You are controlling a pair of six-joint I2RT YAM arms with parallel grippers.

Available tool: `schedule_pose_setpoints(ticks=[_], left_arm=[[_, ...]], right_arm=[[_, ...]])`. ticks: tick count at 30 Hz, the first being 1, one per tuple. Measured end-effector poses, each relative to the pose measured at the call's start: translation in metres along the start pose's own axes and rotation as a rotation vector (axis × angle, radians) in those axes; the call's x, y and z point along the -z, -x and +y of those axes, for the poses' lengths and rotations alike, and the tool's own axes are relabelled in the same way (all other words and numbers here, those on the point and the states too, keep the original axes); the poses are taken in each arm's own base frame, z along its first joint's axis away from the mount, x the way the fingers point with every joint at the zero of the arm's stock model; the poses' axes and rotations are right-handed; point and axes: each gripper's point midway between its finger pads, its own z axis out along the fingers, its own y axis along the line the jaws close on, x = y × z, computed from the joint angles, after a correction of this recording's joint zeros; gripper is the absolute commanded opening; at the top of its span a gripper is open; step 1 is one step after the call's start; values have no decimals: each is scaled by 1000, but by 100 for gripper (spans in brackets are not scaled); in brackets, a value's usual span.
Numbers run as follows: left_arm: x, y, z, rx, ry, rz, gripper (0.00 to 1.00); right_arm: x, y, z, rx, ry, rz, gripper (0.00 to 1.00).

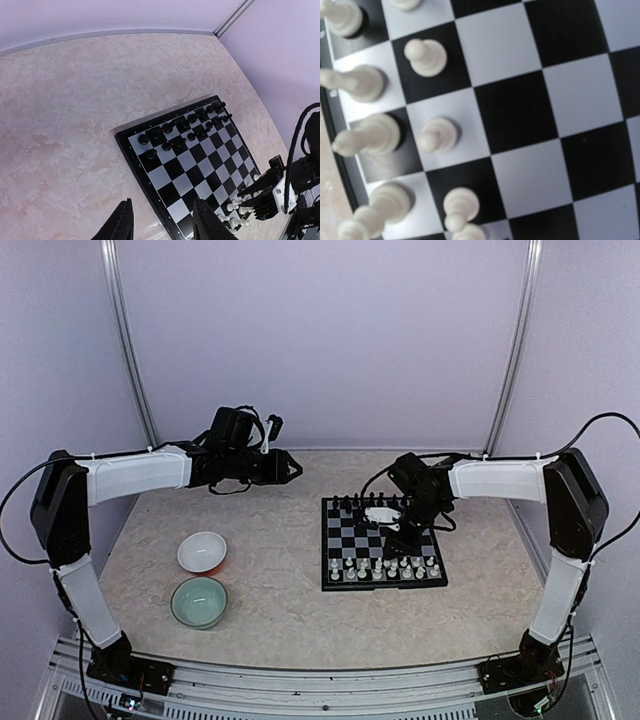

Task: Set up the chess pieces on the board
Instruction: Adjust the pawn at e2.

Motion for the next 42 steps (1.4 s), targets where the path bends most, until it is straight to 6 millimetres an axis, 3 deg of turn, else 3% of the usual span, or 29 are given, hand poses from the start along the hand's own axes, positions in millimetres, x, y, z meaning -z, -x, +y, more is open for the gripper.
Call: schedule_pose_setpoints(ticks=[11,38,42], left_arm=[[0,0,-1,0,-5,2,41],[0,-2,-3,1,-19,12,41],[0,-3,-3,2,-20,14,41]], right_arm=[[0,-3,2,4,6,11,3],[2,-8,0,20,-16,29,1],[2,-8,0,21,-18,30,5]])
